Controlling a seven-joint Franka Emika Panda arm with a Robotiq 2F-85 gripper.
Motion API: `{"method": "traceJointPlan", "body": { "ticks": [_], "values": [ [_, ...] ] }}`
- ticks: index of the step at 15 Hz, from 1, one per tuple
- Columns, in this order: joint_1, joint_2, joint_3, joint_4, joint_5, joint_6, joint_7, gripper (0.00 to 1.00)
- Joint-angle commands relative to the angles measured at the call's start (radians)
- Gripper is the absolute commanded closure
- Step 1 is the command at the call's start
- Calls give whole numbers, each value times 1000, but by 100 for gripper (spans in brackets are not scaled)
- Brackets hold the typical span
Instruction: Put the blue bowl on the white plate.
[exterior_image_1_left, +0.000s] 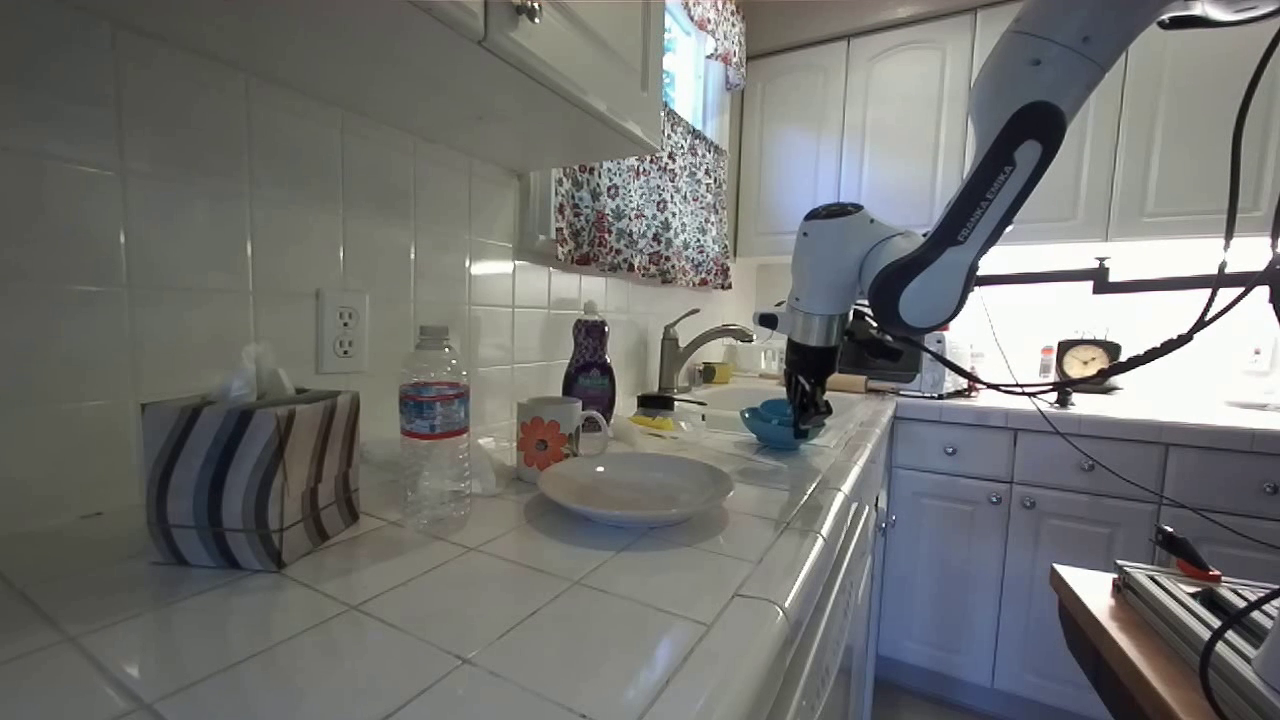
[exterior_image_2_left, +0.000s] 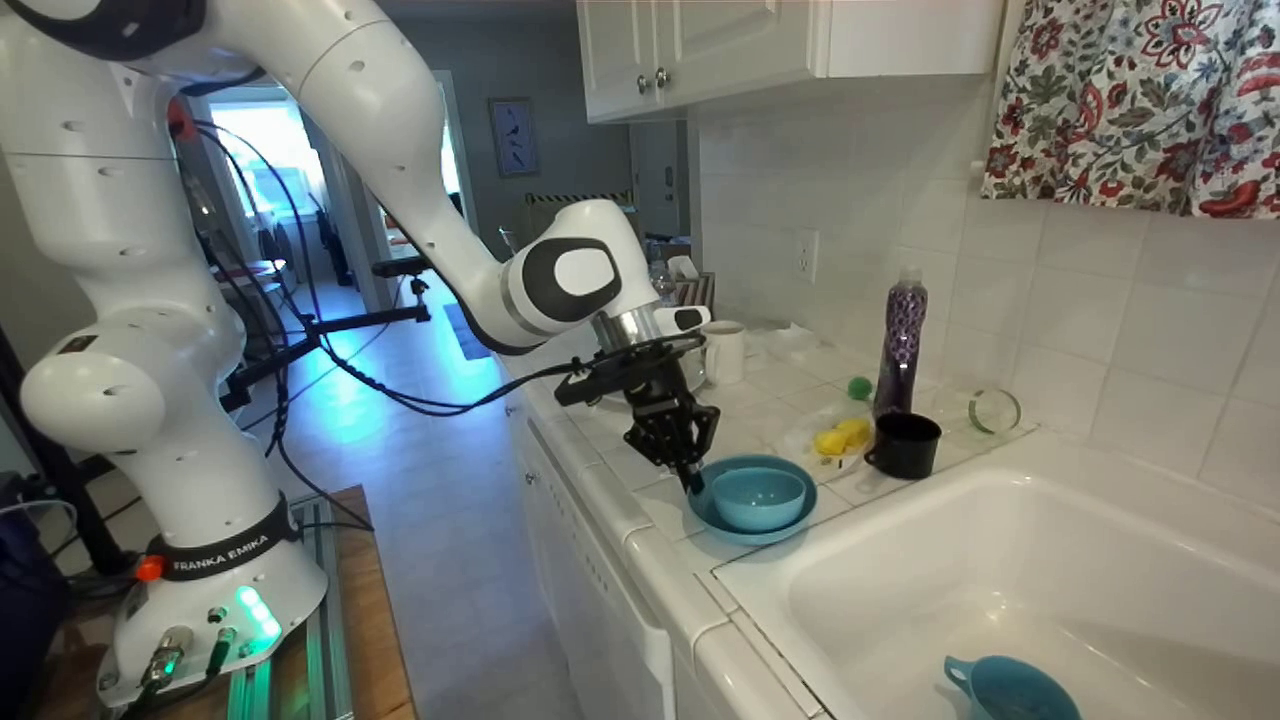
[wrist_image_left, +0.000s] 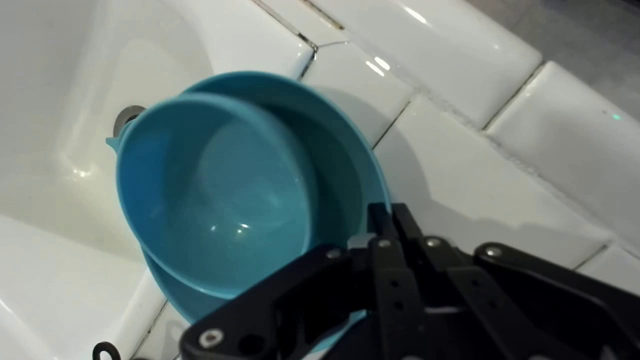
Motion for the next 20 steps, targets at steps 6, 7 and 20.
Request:
{"method": "traceJointPlan", "body": {
  "ticks": [6,7,20],
  "values": [
    [9,-42,-3,12,-5,-32,30,99],
    [9,-57,-2,12,-5,-32,25,99],
    [31,-88,24,20,13,-25,-1,96]
  ]
}}
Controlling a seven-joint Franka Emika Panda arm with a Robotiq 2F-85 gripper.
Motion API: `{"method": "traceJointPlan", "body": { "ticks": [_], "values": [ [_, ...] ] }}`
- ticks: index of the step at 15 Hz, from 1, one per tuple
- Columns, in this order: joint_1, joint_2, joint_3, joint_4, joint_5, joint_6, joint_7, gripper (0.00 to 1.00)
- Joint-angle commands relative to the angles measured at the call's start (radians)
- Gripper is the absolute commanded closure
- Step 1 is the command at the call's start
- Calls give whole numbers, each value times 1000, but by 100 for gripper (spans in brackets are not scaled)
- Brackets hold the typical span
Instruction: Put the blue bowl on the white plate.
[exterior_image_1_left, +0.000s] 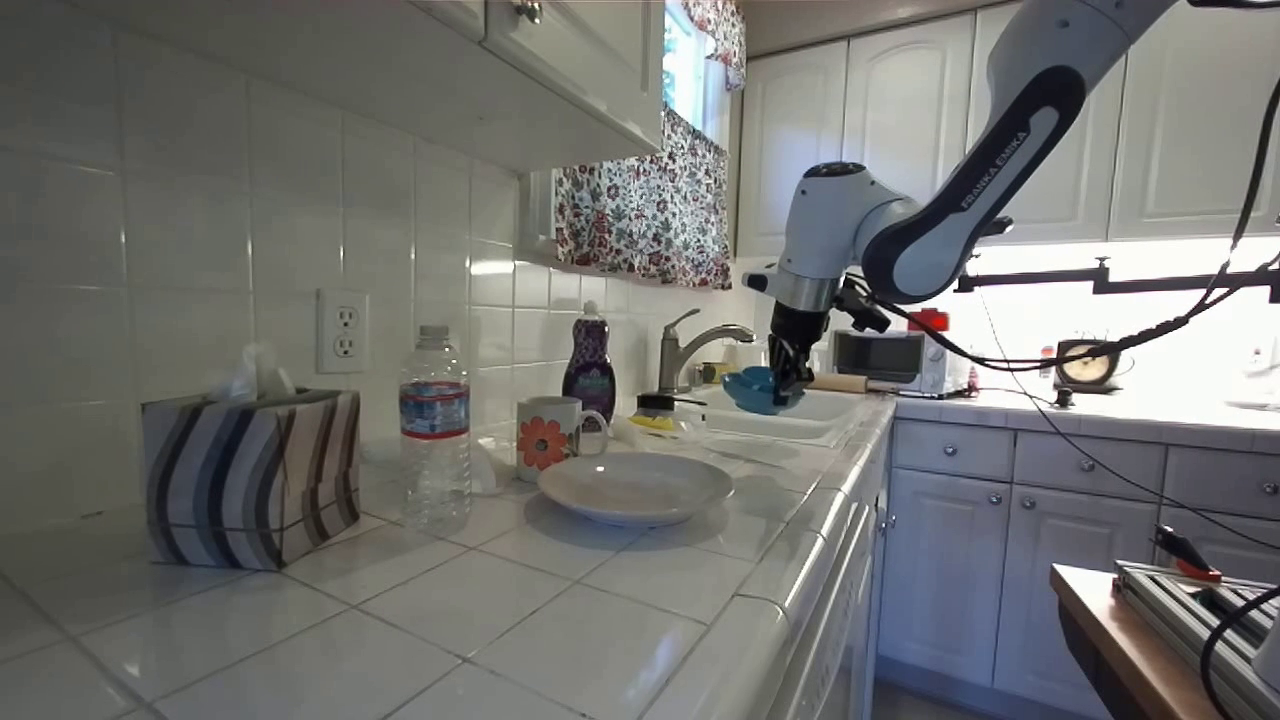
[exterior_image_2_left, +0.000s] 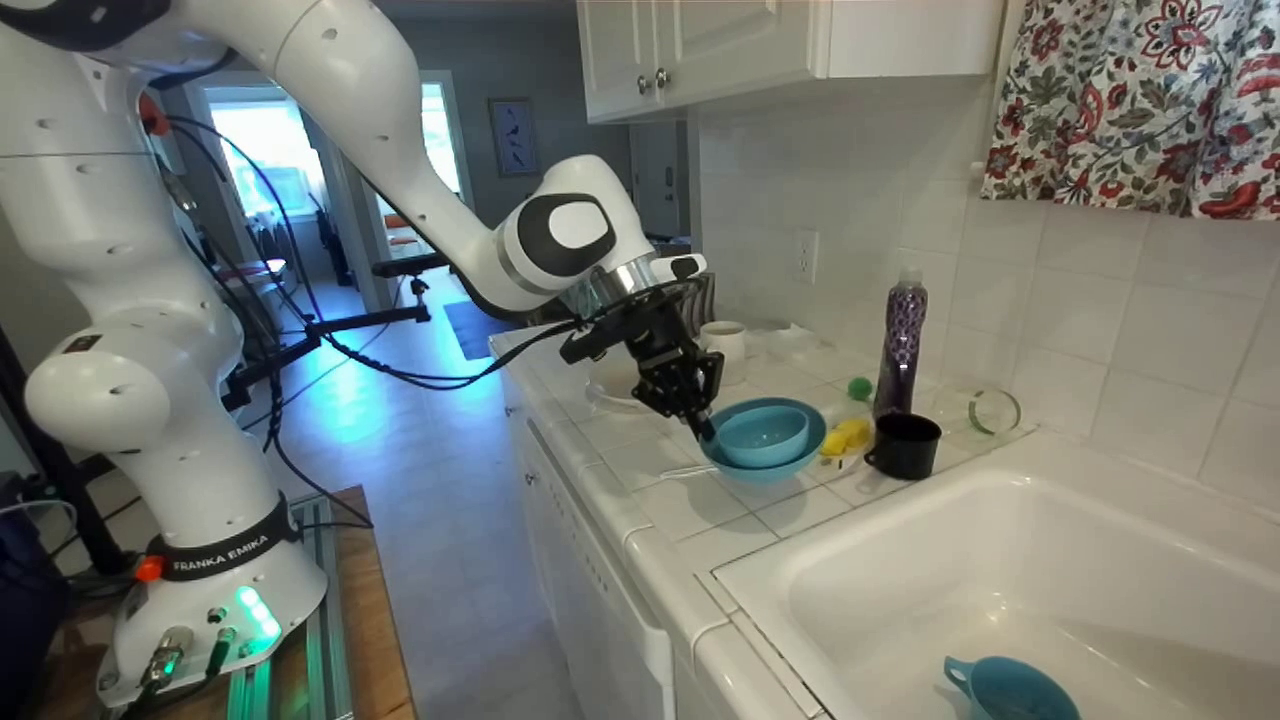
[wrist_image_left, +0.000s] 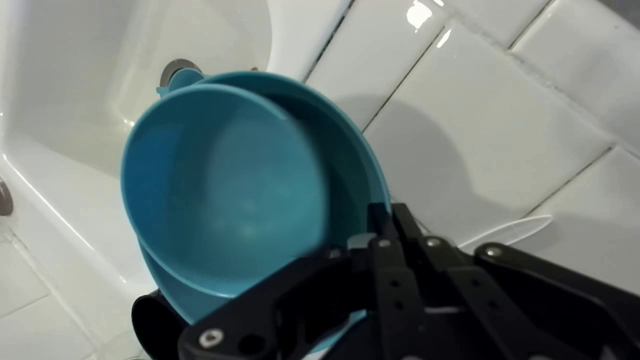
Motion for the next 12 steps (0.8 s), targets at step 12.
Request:
{"method": "traceJointPlan", "body": {
  "ticks": [12],
  "values": [
    [90,65,99,136,9,-22,-136,99]
  ]
}}
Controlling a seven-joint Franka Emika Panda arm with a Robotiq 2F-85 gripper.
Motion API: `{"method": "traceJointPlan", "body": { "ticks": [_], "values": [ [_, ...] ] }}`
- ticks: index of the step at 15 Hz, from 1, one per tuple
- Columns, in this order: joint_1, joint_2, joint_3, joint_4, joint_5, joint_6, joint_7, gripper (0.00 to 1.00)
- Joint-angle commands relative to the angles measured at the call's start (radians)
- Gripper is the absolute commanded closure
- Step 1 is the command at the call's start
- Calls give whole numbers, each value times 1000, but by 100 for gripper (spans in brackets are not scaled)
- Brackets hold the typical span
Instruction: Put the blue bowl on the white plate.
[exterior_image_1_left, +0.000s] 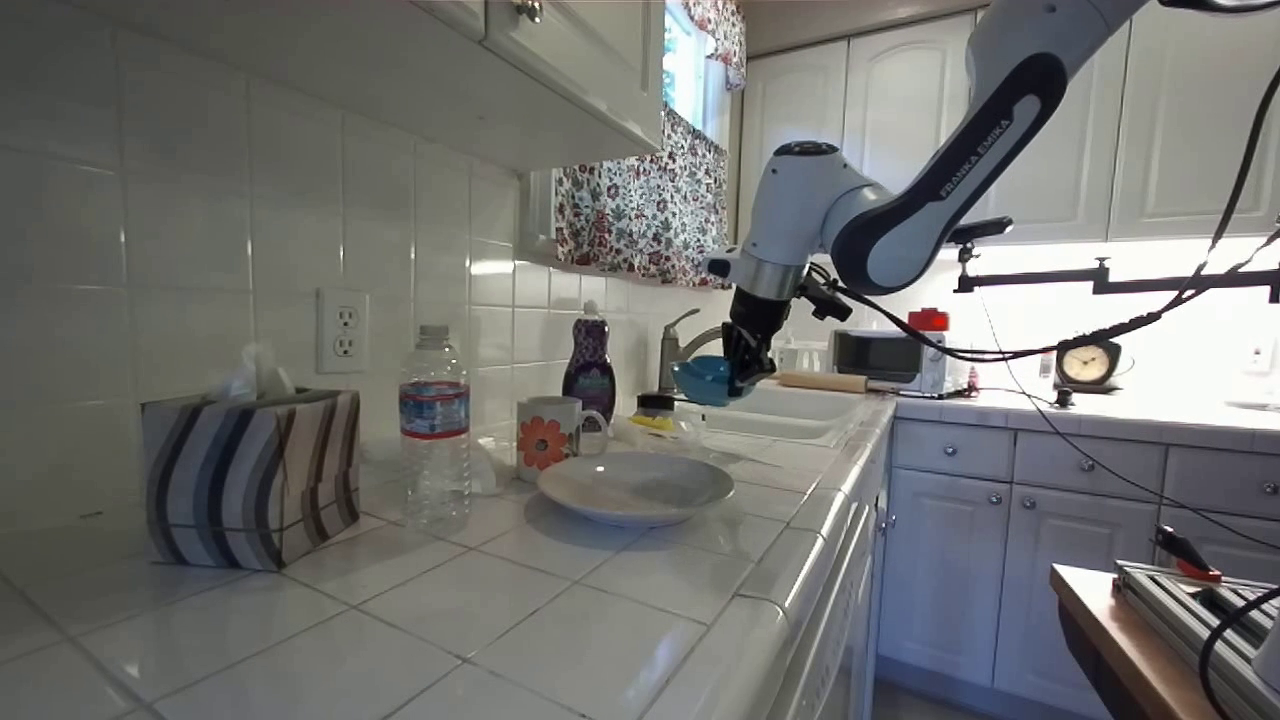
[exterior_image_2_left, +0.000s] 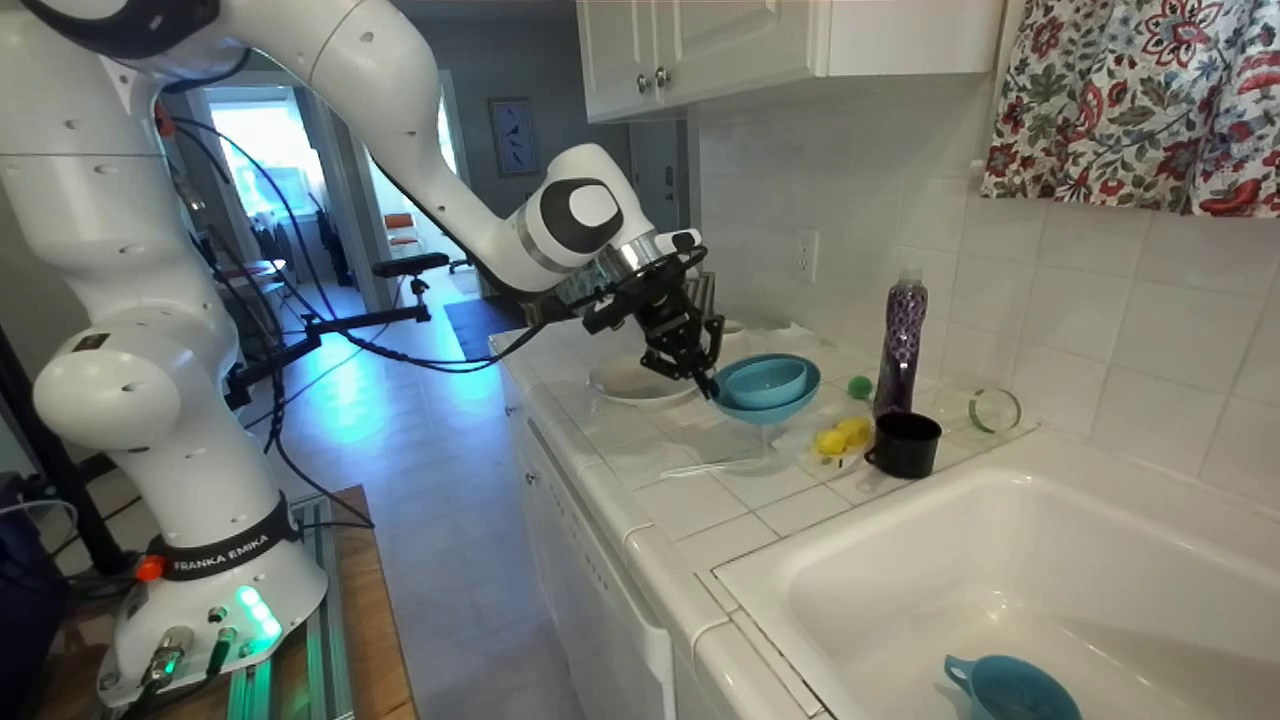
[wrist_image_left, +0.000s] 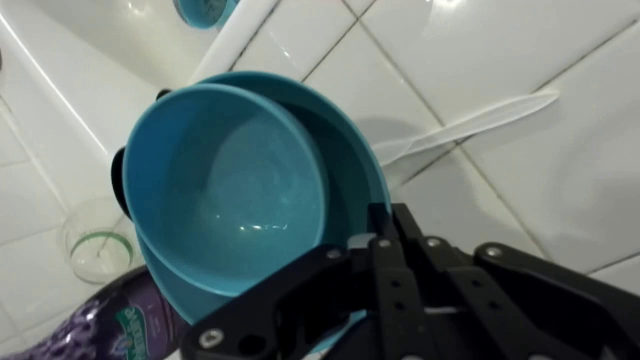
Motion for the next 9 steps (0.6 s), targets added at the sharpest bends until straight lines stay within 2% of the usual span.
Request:
{"method": "traceJointPlan", "body": {
  "ticks": [1,9],
  "values": [
    [39,20,41,52,7,-20,-84,99],
    [131,28,146,45,8,-1,-255,99]
  ]
}}
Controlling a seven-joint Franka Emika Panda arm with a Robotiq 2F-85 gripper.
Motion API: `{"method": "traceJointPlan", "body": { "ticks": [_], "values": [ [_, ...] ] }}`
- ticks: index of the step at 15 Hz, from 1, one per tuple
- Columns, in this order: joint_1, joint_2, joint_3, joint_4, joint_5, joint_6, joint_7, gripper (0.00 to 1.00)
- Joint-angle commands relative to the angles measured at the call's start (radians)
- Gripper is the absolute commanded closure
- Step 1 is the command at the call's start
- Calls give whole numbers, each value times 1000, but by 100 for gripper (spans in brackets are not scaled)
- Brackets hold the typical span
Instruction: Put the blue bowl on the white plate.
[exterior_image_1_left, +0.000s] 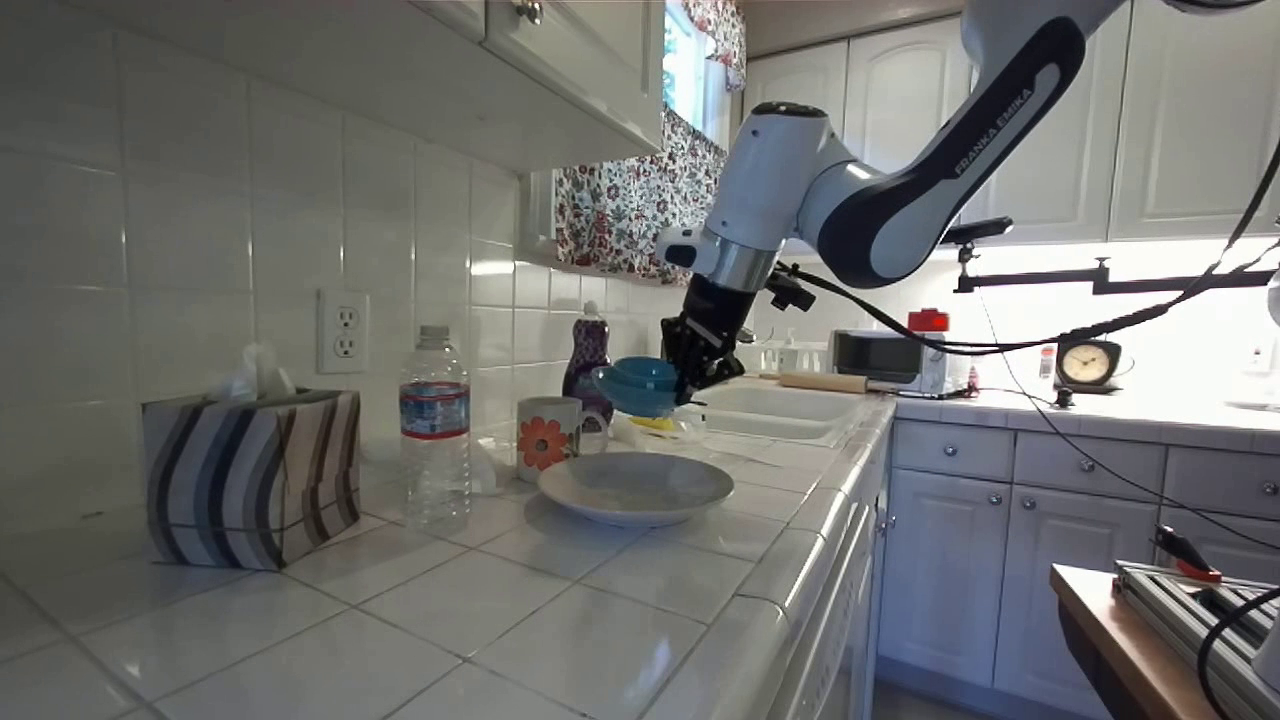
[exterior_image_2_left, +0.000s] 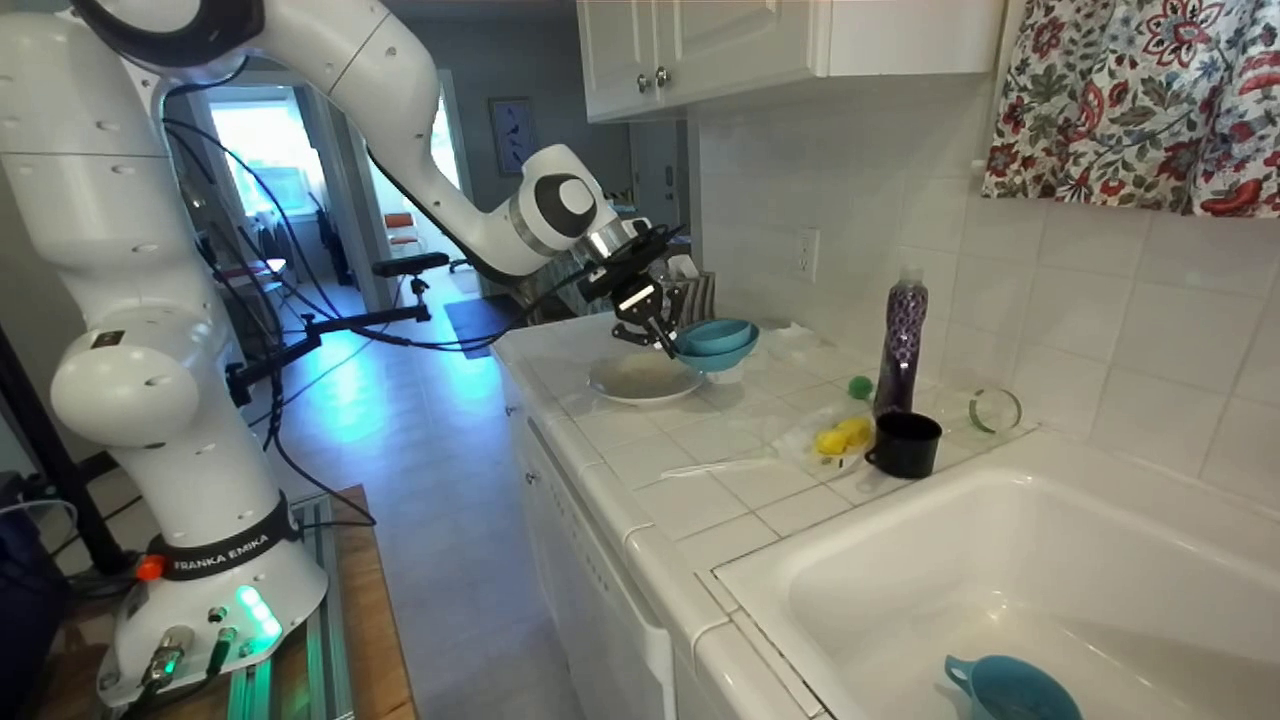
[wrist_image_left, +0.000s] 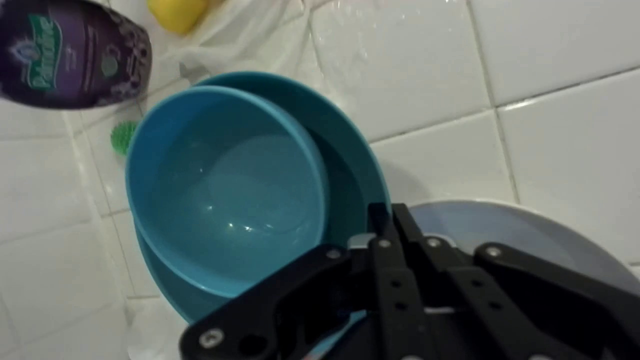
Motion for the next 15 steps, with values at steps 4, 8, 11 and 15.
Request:
{"method": "traceJointPlan", "body": {
  "ticks": [4,8,11,15],
  "values": [
    [37,23,47,21,16,8,-143,99],
    [48,41,65,38,26,5,-224,99],
    [50,59,75,50,40,29,-290,99],
    [52,66,95,48,72,115,-377,99]
  ]
}}
